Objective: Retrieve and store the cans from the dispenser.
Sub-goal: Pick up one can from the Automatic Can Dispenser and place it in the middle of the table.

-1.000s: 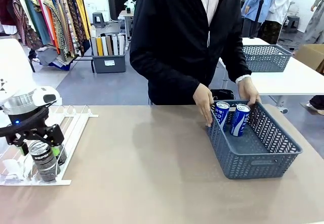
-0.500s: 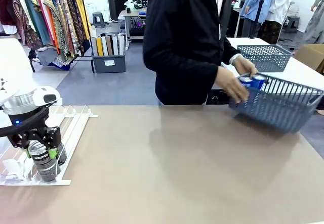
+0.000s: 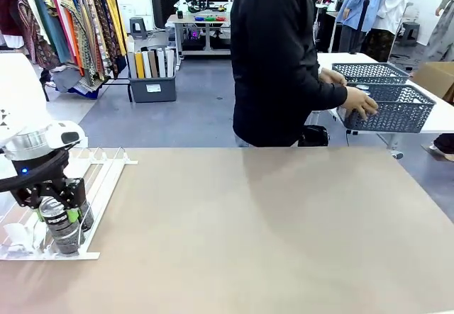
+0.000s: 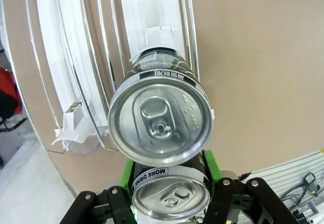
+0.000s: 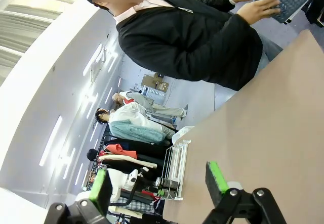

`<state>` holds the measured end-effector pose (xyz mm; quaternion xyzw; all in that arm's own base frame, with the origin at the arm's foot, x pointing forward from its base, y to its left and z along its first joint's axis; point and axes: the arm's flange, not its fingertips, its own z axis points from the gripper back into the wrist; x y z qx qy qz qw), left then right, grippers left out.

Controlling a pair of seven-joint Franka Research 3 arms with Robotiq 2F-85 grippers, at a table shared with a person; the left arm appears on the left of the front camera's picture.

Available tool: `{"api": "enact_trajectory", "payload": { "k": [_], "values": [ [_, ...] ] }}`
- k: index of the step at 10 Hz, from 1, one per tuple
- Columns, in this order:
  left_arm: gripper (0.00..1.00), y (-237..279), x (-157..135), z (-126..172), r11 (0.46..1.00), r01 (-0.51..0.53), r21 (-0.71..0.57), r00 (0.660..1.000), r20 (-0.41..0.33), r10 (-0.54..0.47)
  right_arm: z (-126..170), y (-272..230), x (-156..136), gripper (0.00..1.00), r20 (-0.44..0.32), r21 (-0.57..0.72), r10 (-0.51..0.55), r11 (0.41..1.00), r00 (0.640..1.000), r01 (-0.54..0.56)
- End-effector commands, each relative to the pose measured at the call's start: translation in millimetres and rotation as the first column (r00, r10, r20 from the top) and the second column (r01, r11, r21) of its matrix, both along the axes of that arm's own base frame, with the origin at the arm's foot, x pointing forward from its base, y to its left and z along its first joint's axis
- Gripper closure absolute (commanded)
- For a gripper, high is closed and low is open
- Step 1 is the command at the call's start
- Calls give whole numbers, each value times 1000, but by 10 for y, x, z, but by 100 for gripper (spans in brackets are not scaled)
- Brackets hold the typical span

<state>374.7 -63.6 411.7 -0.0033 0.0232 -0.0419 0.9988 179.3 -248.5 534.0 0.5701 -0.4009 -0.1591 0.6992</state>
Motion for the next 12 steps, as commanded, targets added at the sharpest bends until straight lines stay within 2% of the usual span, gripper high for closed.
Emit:
{"api": "enact_trajectory", "payload": {
  "k": [1,3,5,6,7,8,9,12],
  "values": [
    [100,17,-146,484,1000,20,-7,998,54,-19,18,3,22,0,36,-2,-2,1000,999,2],
    [100,87,-366,1160,999,29,-41,994,109,-24,18,3,22,0,36,-2,-2,1000,999,2],
    [100,138,-506,1709,996,52,-67,981,189,-39,18,3,22,0,36,-2,-2,1000,999,2],
    [100,161,-574,1960,993,48,-111,975,222,-22,18,3,22,0,36,-2,-2,1000,999,2],
    [100,346,-628,2156,970,56,-237,955,297,17,18,3,22,0,36,-2,-2,1000,999,2],
    [100,356,-617,2149,970,52,-238,954,298,22,18,3,22,0,36,-2,-2,1000,999,2],
    [100,172,-585,1806,995,24,-95,980,201,-5,18,3,22,0,36,-2,-2,1000,999,2],
    [100,172,-585,1806,995,24,-95,980,201,-5,18,3,22,0,36,-2,-2,1000,999,2]
  ]
}}
